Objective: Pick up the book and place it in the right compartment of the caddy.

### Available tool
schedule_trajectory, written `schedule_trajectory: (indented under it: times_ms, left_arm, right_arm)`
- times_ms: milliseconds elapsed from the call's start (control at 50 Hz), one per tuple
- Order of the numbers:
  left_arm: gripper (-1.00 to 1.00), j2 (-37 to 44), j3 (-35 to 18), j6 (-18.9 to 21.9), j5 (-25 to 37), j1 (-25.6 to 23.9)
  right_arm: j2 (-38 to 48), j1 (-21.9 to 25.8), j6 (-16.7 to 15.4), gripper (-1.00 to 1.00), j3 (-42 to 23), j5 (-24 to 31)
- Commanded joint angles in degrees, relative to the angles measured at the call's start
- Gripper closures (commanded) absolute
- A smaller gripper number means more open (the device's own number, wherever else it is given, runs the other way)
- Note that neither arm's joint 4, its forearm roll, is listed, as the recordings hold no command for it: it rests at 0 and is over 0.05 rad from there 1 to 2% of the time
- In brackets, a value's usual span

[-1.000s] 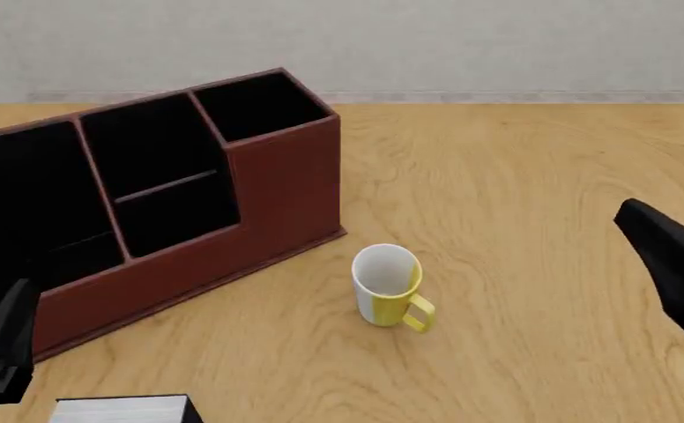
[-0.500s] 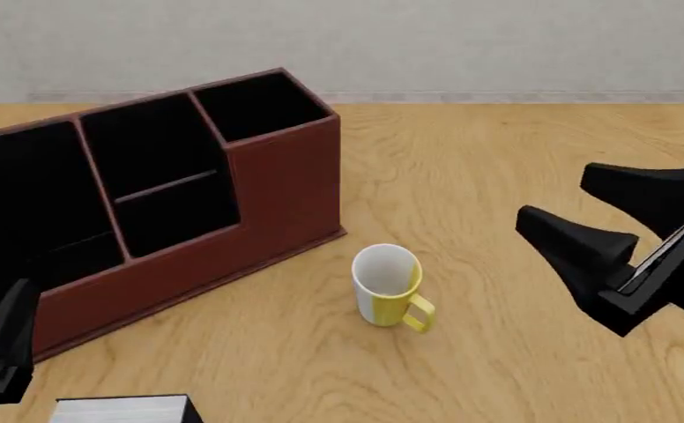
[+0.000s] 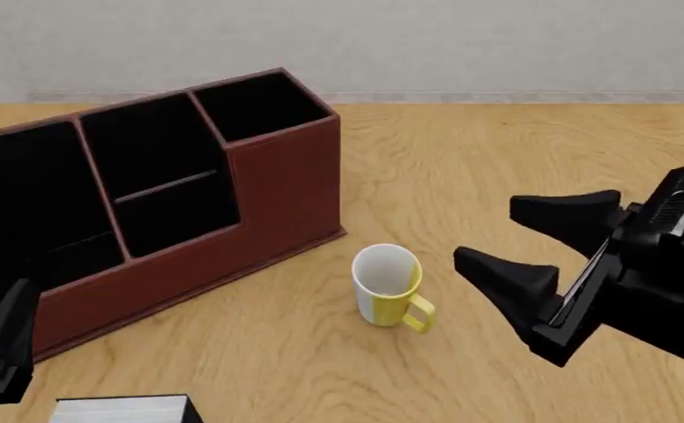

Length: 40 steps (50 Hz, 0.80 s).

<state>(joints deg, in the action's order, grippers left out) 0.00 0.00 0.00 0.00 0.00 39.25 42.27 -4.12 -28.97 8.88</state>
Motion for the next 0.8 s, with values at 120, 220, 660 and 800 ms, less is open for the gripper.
schedule_trajectory:
  times_ms: [120,220,660,800]
  left_arm:
    - [-1.00,0.00,0.00,0.00,0.00,0.00]
    - [-1.00,0.00,0.00,0.00,0.00,0.00]
    - [-1.00,0.00,0.00,0.00,0.00,0.00]
    - [-1.00,0.00,0.00,0.00,0.00,0.00]
  right_arm:
    - [4.86,4.59,0.98,-1.00,0.48,-1.93]
    - [6.86,7.92,2.34,-1.00,0.99,-2.76]
    - [15.48,10.74,0.21,-1.00,3.45,-9.82]
    - [18.18,12.57,-0.80,-1.00,2.89,-11.51]
